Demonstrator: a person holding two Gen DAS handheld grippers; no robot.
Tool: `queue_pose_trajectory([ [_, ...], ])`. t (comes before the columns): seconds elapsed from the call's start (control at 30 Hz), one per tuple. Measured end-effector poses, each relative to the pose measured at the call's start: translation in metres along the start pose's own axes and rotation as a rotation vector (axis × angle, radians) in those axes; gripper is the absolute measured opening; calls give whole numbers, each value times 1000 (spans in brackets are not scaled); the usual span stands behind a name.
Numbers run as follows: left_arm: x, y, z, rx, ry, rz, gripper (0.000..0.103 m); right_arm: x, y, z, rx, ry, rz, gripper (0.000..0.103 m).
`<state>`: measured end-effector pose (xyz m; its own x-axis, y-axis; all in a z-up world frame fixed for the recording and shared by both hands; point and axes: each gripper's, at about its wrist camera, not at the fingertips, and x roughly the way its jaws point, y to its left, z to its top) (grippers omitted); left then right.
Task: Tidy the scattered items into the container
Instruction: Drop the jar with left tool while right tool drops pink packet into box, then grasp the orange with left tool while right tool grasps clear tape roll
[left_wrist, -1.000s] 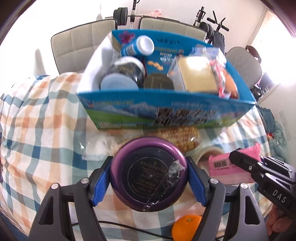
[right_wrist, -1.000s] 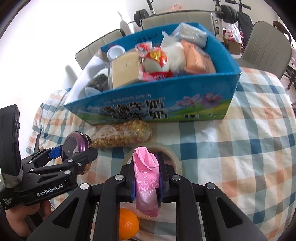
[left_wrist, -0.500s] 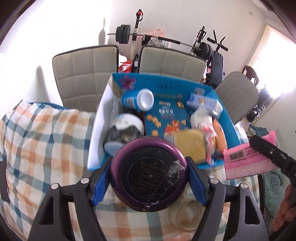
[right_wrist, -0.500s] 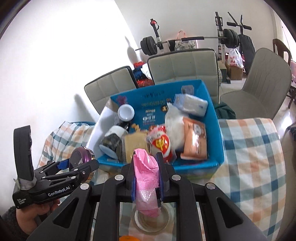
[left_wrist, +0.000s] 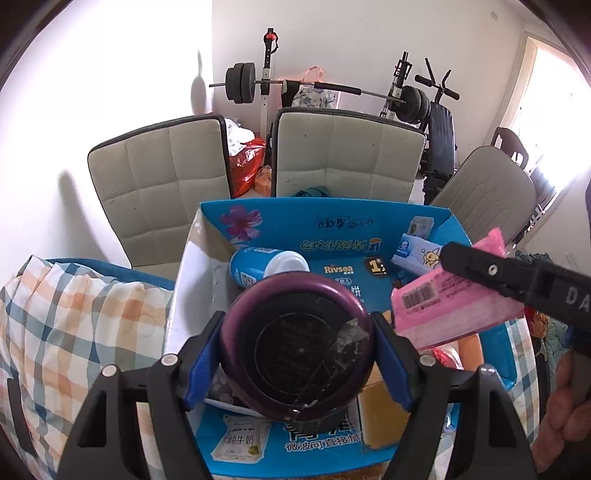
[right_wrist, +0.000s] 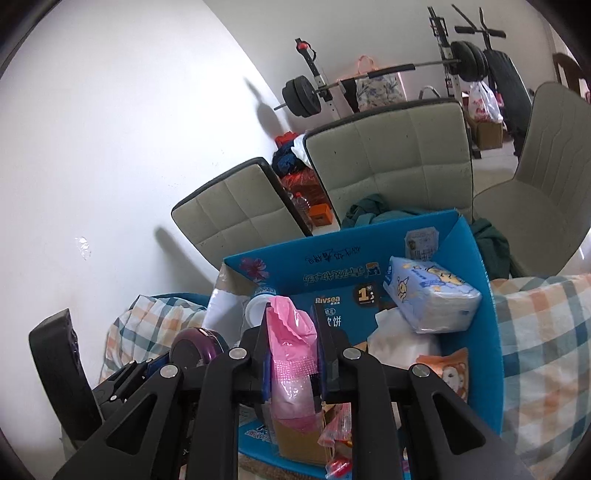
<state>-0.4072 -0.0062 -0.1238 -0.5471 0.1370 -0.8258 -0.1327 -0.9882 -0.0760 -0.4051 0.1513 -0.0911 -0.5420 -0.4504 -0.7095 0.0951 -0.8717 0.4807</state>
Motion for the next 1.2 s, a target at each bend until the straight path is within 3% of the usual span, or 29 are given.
queue_pose_trajectory([
  [0.2, 22, -7, -4, 23, 32, 0, 76, 17, -45, -20, 118, 46, -26, 18],
  [0.43, 36, -11, -12, 24, 60, 13, 77, 9, -55, -25, 135, 44, -15, 19],
  [0.53, 38, -10, -12, 10, 76, 26, 77, 8, -56, -23, 142, 63, -11, 23],
  [0.67, 31, -4, -13, -26, 77, 36, 81, -1, -61, -25, 166, 60, -10, 38],
  [0.87, -7, 9, -24, -67, 38, 31, 89, -31, -67, -30, 172, 36, -18, 47],
  [1.03, -48, 16, -65, -82, 67, 1, 92, -73, -64, -54, 114, 13, -35, 59],
  [1.1, -61, 11, -92, -64, 95, -3, 92, -87, -64, -71, 86, 23, -49, 65],
  [1.2, -73, -5, -143, -13, 162, -8, 92, -104, -68, -105, 66, 63, -53, 65],
])
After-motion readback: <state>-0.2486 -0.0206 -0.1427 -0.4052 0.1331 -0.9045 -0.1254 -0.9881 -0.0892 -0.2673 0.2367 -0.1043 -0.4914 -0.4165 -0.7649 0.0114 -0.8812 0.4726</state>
